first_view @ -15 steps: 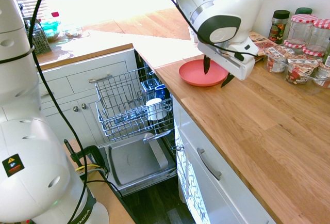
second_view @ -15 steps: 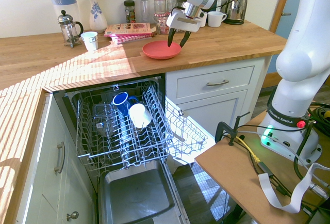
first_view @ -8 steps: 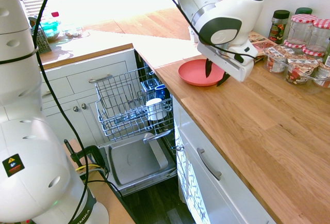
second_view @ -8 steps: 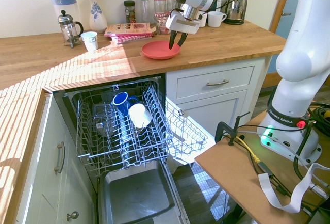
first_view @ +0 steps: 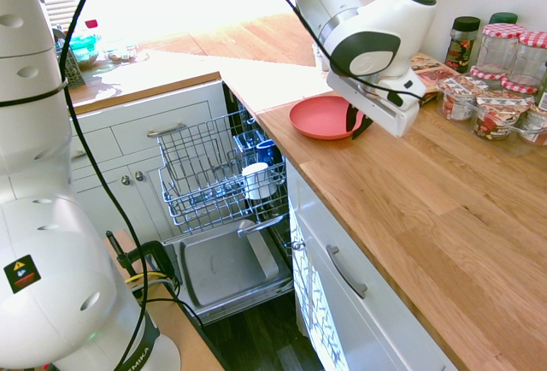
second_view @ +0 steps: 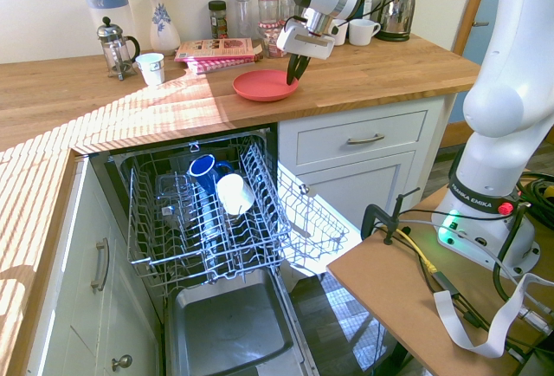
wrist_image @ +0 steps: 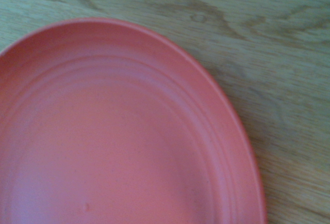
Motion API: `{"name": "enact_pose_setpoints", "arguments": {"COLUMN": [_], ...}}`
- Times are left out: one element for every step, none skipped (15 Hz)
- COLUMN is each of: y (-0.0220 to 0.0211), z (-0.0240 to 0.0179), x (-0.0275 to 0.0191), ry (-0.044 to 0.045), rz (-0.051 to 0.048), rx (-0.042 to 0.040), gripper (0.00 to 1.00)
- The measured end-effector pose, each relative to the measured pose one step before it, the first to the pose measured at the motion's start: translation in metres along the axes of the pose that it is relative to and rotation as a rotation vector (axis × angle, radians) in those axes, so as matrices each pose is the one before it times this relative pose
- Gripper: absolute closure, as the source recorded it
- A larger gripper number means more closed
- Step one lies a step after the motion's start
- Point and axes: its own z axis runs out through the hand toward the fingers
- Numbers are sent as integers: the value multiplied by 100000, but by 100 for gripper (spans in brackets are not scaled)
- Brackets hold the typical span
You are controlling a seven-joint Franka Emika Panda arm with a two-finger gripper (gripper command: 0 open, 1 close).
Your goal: Put the plate in the dishwasher
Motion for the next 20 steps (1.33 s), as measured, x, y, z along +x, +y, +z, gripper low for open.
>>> {"name": "enact_pose_setpoints", "arguments": {"y": [-302,-234,-332,-704,-1387,-2358,-3524,-3933,-4132,-3828,-3552,-3280,-3178,-3352,-3096,-2937,-2784,-2439,-2323,-2739], "z": [-79,-209,-476,-935,-1445,-2022,-2711,-3144,-3425,-3210,-2561,-1778,-1010,-363,-97,-94,-6,51,252,850], "x": [-89,-63,-152,-286,-574,-1097,-1972,-2432,-3042,-3480,-3822,-3719,-3538,-3541,-3217,-2928,-2540,-2054,-1654,-1688], "ry": [104,532,1002,1457,2462,3467,4291,4446,4628,4227,3956,3851,3803,4132,4112,4375,4850,4474,4313,3987], "rz": [-429,-527,-719,-1517,-2357,-3163,-4026,-4178,-4165,-4062,-4669,-4589,-4428,-4986,-5062,-5104,-5483,-4904,-4529,-5101], "rx": [277,-344,-1144,-2146,-3571,-4709,-5024,-4509,-3986,-3492,-3719,-3588,-3721,-4003,-4021,-3775,-3802,-3746,-3433,-3347], "gripper": [100,100,100,100,100,100,100,100,100,100,100,100,100,100,100,100,100,100,100,100]}}
